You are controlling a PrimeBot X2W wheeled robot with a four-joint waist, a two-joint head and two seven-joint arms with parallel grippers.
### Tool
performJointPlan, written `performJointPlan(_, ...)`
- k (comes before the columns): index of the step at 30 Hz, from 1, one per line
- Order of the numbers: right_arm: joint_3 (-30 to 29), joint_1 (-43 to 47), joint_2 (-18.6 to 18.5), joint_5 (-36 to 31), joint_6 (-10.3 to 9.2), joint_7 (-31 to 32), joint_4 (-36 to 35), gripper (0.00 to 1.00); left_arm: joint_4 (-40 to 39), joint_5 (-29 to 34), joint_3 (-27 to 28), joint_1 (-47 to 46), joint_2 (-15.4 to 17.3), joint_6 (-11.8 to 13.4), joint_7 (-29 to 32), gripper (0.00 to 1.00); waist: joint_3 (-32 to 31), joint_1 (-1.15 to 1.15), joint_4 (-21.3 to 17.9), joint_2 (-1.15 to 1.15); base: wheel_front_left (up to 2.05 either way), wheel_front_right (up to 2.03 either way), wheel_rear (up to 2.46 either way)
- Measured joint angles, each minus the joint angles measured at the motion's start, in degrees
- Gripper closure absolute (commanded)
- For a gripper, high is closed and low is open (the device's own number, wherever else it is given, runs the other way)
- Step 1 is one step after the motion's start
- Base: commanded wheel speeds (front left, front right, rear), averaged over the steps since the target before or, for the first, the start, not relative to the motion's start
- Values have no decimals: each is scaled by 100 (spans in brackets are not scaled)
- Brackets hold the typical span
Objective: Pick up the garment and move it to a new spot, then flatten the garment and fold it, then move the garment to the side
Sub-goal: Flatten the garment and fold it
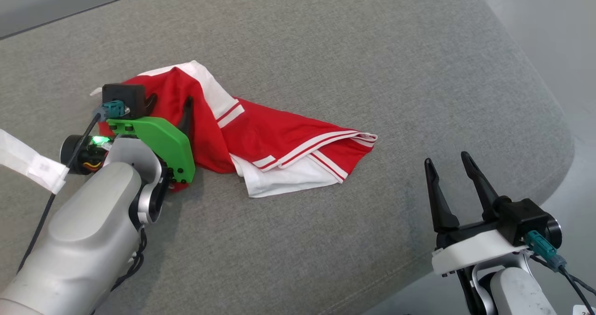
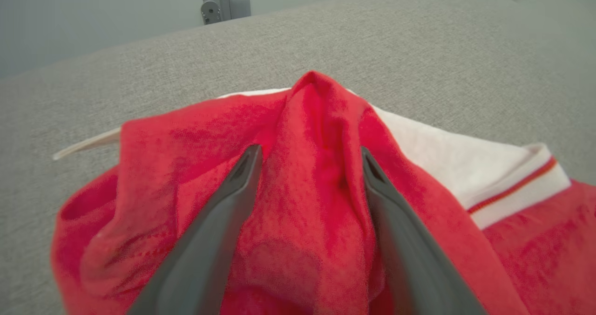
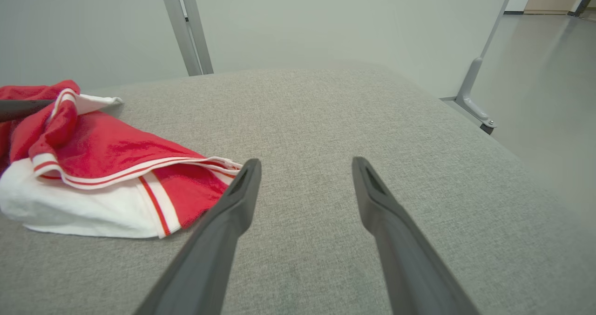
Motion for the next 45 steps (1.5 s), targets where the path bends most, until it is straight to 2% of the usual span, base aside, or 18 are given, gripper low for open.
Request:
performJointPlan(4,-3,-8,0,-63,0,0,-13,0,-365,29,-30,103,144,159,44,0,-143,0,259,0,0,0,0)
performJointPlan(5,-9,-8,0,-77,0,0,-15,0,-464,27,-26,129,155,168,58,25,-175,0,313,0,0,0,0)
performJointPlan(6,-16,-8,-2,-91,0,0,-15,0,-575,26,-25,158,164,183,51,88,-204,0,360,0,0,0,0)
performJointPlan(7,-18,-8,-2,-98,0,0,-13,0,-679,24,-32,182,182,185,54,100,-235,0,407,0,0,0,0)
performJointPlan(15,-40,34,-2,-123,0,0,8,0,-1243,-102,-80,486,342,126,170,100,-394,0,609,0,0,0,0)
performJointPlan(25,56,30,-2,-109,0,0,26,0,-1670,-45,-54,427,474,294,233,100,-455,0,596,0,0,0,0)
performJointPlan(26,68,27,-2,-100,0,0,26,0,-1701,-34,-49,404,477,337,234,83,-456,0,574,0,0,0,0)
performJointPlan(27,69,25,-1,-97,0,0,25,0,-1722,0,-54,375,477,361,236,45,-454,0,549,0,0,0,0)
performJointPlan(28,66,22,-3,-90,0,0,25,0,-1733,7,-65,344,476,387,264,0,-448,0,524,0,0,0,0)
performJointPlan(33,91,-21,-4,-40,0,0,4,0,-1618,47,-207,48,320,401,580,0,-319,0,417,0,0,0,0)
performJointPlan(41,158,-140,-4,113,0,0,15,0,-888,283,-447,-470,162,325,953,0,-93,0,175,0,0,0,0)
performJointPlan(42,153,-139,-4,127,0,0,18,0,-827,281,-453,-472,159,300,979,3,-78,0,150,0,0,0,0)
performJointPlan(43,145,-137,-5,131,0,0,18,0,-748,266,-463,-471,160,278,992,61,-61,0,123,0,0,0,0)
performJointPlan(44,144,-133,-5,136,0,0,18,0,-694,255,-471,-466,167,252,998,100,-48,0,105,0,0,0,0)
performJointPlan(45,134,-126,-4,137,0,0,16,0,-658,250,-492,-461,175,209,1012,100,-34,0,96,0,0,0,0)
